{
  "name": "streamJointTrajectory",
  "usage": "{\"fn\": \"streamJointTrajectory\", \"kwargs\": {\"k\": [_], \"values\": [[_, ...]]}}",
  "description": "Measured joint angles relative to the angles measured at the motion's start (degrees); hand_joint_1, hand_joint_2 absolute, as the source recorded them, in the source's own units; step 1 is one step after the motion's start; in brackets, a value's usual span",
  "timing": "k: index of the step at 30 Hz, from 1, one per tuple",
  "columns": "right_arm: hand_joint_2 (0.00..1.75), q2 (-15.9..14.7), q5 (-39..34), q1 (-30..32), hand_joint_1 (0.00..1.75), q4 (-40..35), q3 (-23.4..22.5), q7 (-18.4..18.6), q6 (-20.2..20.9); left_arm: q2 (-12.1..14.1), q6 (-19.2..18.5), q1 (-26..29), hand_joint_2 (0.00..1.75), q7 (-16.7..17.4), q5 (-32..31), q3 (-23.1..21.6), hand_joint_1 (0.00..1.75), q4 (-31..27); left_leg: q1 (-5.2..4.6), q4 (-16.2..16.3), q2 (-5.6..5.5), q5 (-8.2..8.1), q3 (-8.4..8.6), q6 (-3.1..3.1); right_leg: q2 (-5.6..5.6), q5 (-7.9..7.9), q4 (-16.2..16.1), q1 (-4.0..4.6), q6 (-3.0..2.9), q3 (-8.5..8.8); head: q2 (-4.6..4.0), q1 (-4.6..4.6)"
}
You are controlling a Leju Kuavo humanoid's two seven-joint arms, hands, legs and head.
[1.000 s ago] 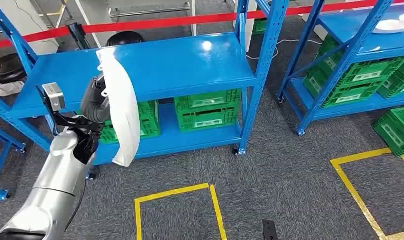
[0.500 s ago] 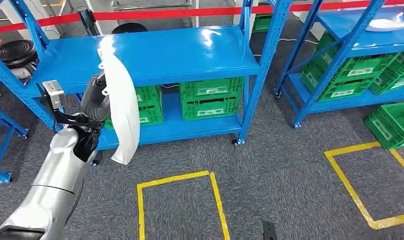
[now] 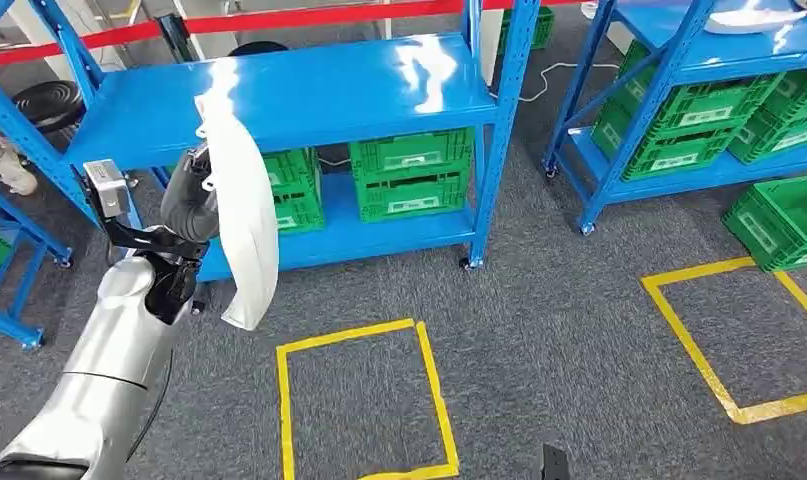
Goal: Take the parts from the cabinet and place them on the table.
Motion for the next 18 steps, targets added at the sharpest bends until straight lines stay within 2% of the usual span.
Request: {"fn": "streamJointTrajectory", "kwargs": {"k": [1,2,3,4,5,6,7,8,10,11,12,13,14,15,16,17,18], "values": [[1.75,0.1,-0.1,0.0,0.00,0.0,-0.3,-0.1,0.0,0.0,-0.1,-0.1,1.75,0.1,0.0,0.0,1.75,-0.3,0.01,-4.8,0.00,0.16,3.77,0.13,0.00,0.54,0.1,-0.02,0.25,-0.53,0.00,0.00],[1.75,0.1,-0.1,0.0,0.00,0.0,-0.5,-0.2,0.1,0.0,-0.3,-0.2,1.75,0.3,0.2,0.0,1.75,-0.8,-0.08,-11.1,-0.03,-2.85,9.14,0.40,0.09,0.93,0.3,0.18,0.63,-0.83,0.00,-0.02],[1.75,0.2,-0.1,0.0,0.00,0.0,-0.6,-0.3,0.1,0.0,-0.4,-0.4,1.75,0.3,0.4,0.0,1.75,-1.2,-0.24,-16.0,-0.36,-4.91,11.59,0.96,0.21,1.35,0.5,0.26,1.02,-0.93,0.00,0.04],[1.75,0.2,-0.2,0.0,0.00,0.0,-0.7,-0.4,0.1,0.0,-0.4,-0.4,1.75,0.4,0.6,0.0,1.75,-1.3,-0.47,-15.6,-0.21,-4.60,10.67,1.33,0.26,2.03,0.2,0.24,1.36,-0.84,0.00,0.09],[1.75,0.2,-0.3,-0.1,0.00,0.0,-0.9,-0.4,0.1,0.0,-0.4,-0.5,1.75,0.5,0.8,0.0,1.75,-1.3,-0.62,-15.3,-0.15,-4.43,10.53,1.70,0.30,2.52,0.0,0.20,1.73,-0.94,0.00,-0.02],[1.75,0.2,-0.4,0.0,0.00,0.0,-1.0,-0.5,0.1,0.0,-0.4,-0.4,1.75,0.7,0.9,0.0,1.75,-1.3,-0.69,-15.4,0.06,-4.03,10.23,2.33,0.44,2.90,-0.1,0.10,2.21,-1.09,0.00,0.00],[1.75,0.2,-0.6,0.1,0.00,0.0,-1.2,-0.5,0.1,0.0,-0.4,-0.5,1.75,0.8,1.1,0.0,1.75,-1.3,-0.23,-15.6,0.65,-3.41,9.92,3.11,0.47,2.62,0.3,-0.27,2.44,-1.48,0.00,-0.13],[1.75,0.2,-0.7,0.2,0.00,0.0,-1.4,-0.5,0.1,0.0,-0.4,-0.5,1.75,0.8,1.1,0.0,1.75,-1.4,-0.30,-15.6,0.86,-2.95,9.62,3.60,0.46,0.41,2.2,-0.19,2.77,-2.46,0.00,0.22],[1.75,0.2,-0.7,0.2,0.00,0.0,-1.7,-0.4,0.1,0.1,-0.5,-0.3,1.75,0.8,1.3,0.0,1.75,-1.5,-0.42,-15.4,1.43,-2.02,8.37,3.90,0.47,-5.29,11.6,-0.25,3.36,-6.19,0.00,0.42],[1.75,0.2,-0.7,0.2,0.00,0.0,-1.7,-0.3,0.0,0.2,-0.5,0.0,1.75,0.8,1.4,0.0,1.75,-1.5,-0.53,-15.3,1.83,-1.75,7.86,3.92,0.47,-7.22,16.1,-0.23,3.46,-7.75,0.00,0.46],[1.75,0.2,-0.7,0.2,0.00,0.0,-1.8,-0.2,0.0,0.3,-0.5,0.4,1.75,0.8,1.4,0.0,1.75,-1.5,-0.64,-15.1,2.24,-1.59,7.43,3.89,0.46,-8.05,18.8,-0.22,3.45,-8.37,0.00,0.44],[1.75,0.2,-0.7,0.3,0.00,0.0,-1.9,-0.2,0.0,0.3,-0.5,0.7,1.75,0.7,1.4,0.0,1.75,-1.5,-0.69,-14.9,2.66,-1.54,7.12,3.84,0.44,-7.62,18.3,-0.20,3.34,-7.57,0.00,0.42],[1.75,0.2,-0.7,0.3,0.00,0.0,-1.9,-0.2,-0.1,0.4,-0.5,0.9,1.75,0.7,1.4,0.0,1.75,-1.5,-0.73,-14.6,3.15,-1.55,6.87,3.83,0.31,-6.19,15.3,-0.12,3.12,-5.26,0.00,0.46],[1.75,0.2,-0.7,0.3,0.00,0.0,-1.9,-0.2,-0.2,0.5,-0.5,1.0,1.75,0.7,1.4,0.0,1.75,-1.6,-0.77,-14.3,3.68,-1.58,6.72,3.81,-0.05,-4.18,10.1,0.00,2.79,-1.90,0.00,0.44],[1.75,0.2,-0.6,0.2,0.00,0.0,-1.9,-0.2,-0.3,0.7,-0.5,0.9,1.75,0.6,1.4,0.0,1.75,-1.7,-0.82,-14.1,4.14,-1.68,6.71,3.67,-1.34,-2.37,4.4,0.24,2.31,1.58,0.00,0.44],[1.75,0.2,-0.6,0.1,0.00,0.0,-1.9,-0.2,-0.3,0.8,-0.5,0.9,1.75,0.5,1.4,0.1,1.75,-1.9,-1.01,-14.0,4.63,-1.78,6.57,3.50,-4.13,-3.26,1.2,0.88,1.74,3.21,0.00,0.44],[1.75,0.2,-0.5,0.0,0.00,0.0,-1.9,-0.2,-0.2,1.1,-0.5,0.9,1.75,0.5,1.5,0.1,1.75,-2.0,-1.36,-13.8,4.97,-1.85,6.37,3.18,-3.92,-2.77,0.8,1.14,1.18,3.06,0.00,0.37]]}}
